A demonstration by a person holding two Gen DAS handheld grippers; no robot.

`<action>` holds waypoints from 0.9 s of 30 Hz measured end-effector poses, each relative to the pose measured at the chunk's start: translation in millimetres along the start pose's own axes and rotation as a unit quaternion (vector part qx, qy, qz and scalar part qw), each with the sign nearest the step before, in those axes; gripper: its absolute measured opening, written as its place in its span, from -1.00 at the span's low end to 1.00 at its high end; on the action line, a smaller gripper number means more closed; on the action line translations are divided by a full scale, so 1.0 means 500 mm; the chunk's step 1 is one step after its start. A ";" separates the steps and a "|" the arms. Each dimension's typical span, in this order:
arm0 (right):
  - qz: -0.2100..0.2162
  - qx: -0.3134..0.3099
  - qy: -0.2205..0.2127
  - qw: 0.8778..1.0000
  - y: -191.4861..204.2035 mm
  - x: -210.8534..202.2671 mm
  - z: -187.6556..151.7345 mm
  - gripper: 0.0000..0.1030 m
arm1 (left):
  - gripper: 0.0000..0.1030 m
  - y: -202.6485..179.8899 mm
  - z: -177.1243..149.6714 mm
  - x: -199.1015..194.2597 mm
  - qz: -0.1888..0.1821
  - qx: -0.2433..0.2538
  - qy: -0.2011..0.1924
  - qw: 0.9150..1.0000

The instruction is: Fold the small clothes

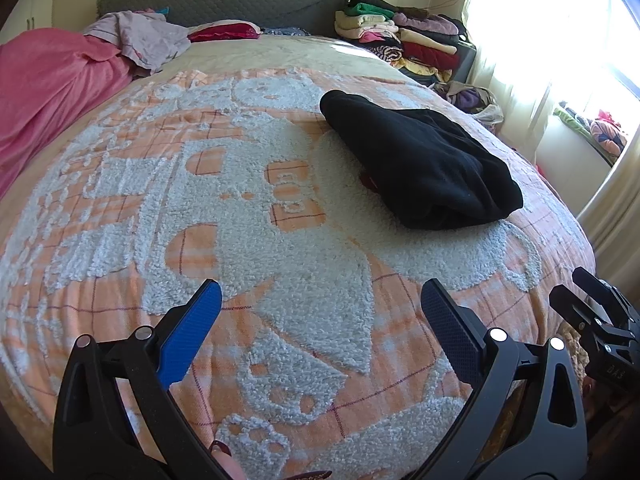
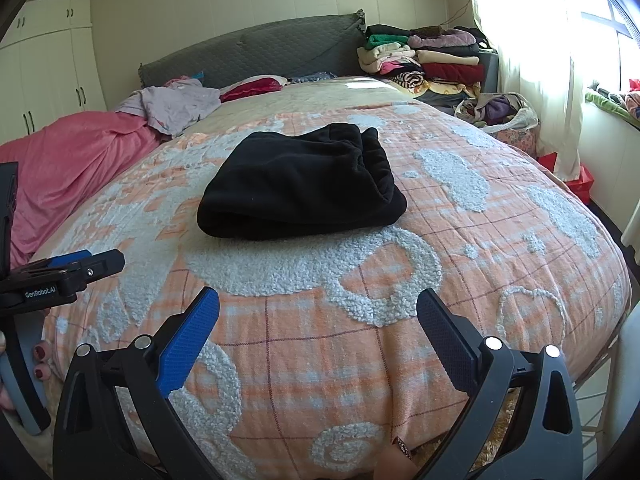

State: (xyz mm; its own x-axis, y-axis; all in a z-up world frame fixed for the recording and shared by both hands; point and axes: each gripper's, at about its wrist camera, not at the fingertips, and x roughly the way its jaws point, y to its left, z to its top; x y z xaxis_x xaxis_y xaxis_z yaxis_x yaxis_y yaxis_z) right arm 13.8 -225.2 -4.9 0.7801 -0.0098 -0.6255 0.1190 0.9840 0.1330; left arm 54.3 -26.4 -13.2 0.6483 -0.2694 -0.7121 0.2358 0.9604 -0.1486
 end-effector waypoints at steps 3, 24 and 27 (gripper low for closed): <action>-0.002 0.001 0.000 1.000 -0.002 -0.001 0.000 0.91 | 0.82 0.000 0.000 0.001 -0.002 -0.001 0.001 1.000; -0.110 0.132 -0.036 0.984 -0.251 -0.101 -0.006 0.91 | 0.82 0.151 0.053 -0.024 0.029 -0.086 -0.004 0.996; -0.192 0.183 -0.033 0.964 -0.396 -0.138 -0.035 0.91 | 0.82 0.276 0.087 -0.056 0.105 -0.121 -0.018 0.987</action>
State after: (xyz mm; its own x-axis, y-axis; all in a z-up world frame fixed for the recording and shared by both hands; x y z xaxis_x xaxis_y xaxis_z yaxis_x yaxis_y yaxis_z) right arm -74.5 -416.2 -1.5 0.6717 -0.3837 -0.6337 0.6057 0.7769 0.1717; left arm 100.2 110.6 16.0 0.6913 -0.0616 -0.7200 -0.0831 0.9830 -0.1639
